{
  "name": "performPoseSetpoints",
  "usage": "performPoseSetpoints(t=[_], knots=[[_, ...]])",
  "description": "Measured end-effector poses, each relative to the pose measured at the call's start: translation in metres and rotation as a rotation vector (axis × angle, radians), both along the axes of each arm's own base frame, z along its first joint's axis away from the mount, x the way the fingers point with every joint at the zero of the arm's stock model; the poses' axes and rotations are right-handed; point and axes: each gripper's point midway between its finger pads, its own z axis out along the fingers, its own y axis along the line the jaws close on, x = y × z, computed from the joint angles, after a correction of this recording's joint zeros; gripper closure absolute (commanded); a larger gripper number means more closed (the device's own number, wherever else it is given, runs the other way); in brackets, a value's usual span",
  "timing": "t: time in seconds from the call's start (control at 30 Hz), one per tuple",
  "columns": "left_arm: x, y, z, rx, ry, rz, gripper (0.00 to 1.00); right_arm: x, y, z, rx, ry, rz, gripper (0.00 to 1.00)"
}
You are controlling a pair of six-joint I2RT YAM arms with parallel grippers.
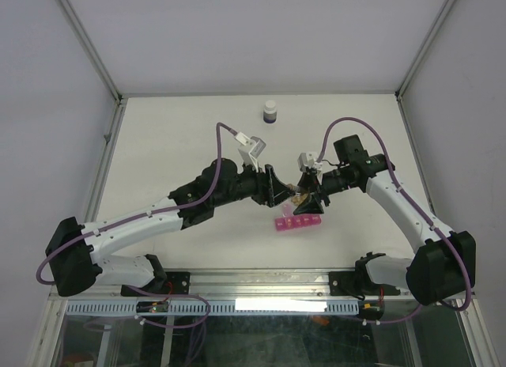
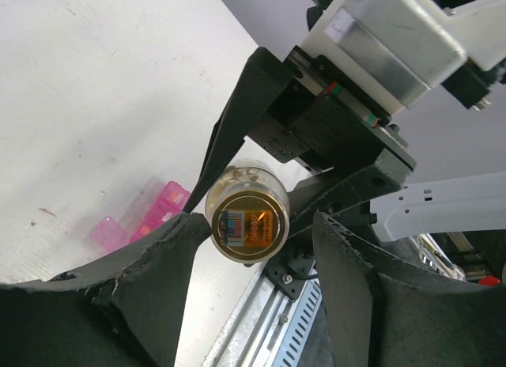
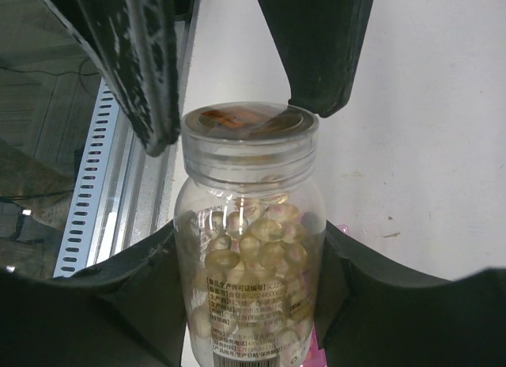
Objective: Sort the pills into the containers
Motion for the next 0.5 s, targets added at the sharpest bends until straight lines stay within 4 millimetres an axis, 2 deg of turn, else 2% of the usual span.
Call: performPoseSetpoints(t=[0.13,0.27,0.33,0.4,0.5], knots=[[0.0013,-0.0019,-0.0065,0.016,0.01,0.001,0.43,0.0,0.0001,0.0001,0.0,0.0,0.0,1.0],[0.0009,-0.0032,-0.0109,0.029,0.019,-0.003,0.49,0.0005,0.0003,0.0003,0.002,-0.003,0.0,1.0],[0.0,-0.0037,-0.0106,0.028,0.02,-0.009,0.56,0.0006,0.0003,0.0003,0.002,-0.003,0.0,1.0],[-0.0006,-0.0044,-0.0083,0.024,0.019,-0.014,0.69,0.0008,0.0003,0.0002,0.002,-0.004,0.0,1.0],[-0.0011,-0.0049,-0.0071,0.025,0.013,-0.019,0.76,0.001,0.0002,0.0003,0.001,-0.002,-0.003,1.0]])
